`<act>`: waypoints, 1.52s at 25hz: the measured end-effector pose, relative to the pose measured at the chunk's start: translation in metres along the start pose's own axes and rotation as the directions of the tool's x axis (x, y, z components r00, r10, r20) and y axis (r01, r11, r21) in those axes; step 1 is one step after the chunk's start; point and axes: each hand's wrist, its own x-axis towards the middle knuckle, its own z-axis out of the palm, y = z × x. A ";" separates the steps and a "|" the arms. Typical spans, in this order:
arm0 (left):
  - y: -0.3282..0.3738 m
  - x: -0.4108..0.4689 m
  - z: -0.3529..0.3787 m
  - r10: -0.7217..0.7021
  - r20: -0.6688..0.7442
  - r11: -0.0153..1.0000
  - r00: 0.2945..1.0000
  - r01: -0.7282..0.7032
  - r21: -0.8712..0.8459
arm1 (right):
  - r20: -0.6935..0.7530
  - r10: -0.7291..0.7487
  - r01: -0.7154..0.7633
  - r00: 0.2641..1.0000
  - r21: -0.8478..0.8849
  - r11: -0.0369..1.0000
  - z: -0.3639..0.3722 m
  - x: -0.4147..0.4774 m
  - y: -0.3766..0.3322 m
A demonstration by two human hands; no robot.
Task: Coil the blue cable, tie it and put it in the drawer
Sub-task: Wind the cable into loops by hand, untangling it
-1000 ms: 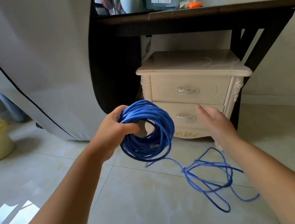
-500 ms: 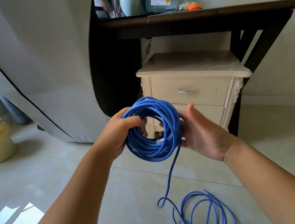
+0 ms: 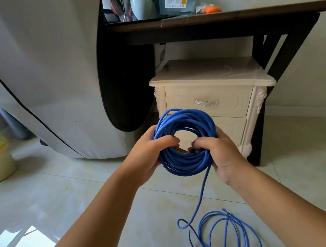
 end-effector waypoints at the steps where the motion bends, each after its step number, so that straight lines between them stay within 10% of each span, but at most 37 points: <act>1: 0.001 0.000 -0.004 -0.036 0.030 0.996 0.999 0.033 0.079 | -0.019 -0.022 0.021 1.000 -0.033 0.999 0.000 0.000 -0.001; 5: 0.002 -0.002 -0.011 -0.035 0.040 0.928 0.999 0.018 0.373 | -0.045 -0.200 0.165 0.979 -0.406 0.899 -0.002 -0.003 -0.008; 12: -0.014 -0.004 0.006 0.311 0.159 0.507 0.937 -0.305 0.807 | 0.334 -0.311 0.441 0.890 -0.807 0.393 0.004 -0.011 0.000; 27: 0.002 -0.006 0.003 0.245 -0.253 0.869 0.936 -0.097 0.485 | 0.315 -0.176 0.303 0.933 -0.422 0.854 -0.006 -0.004 -0.006; 38: 0.002 -0.002 0.006 0.115 -0.440 0.993 0.891 -0.087 0.083 | 0.193 -0.155 0.202 0.969 -0.253 0.946 0.007 -0.002 0.013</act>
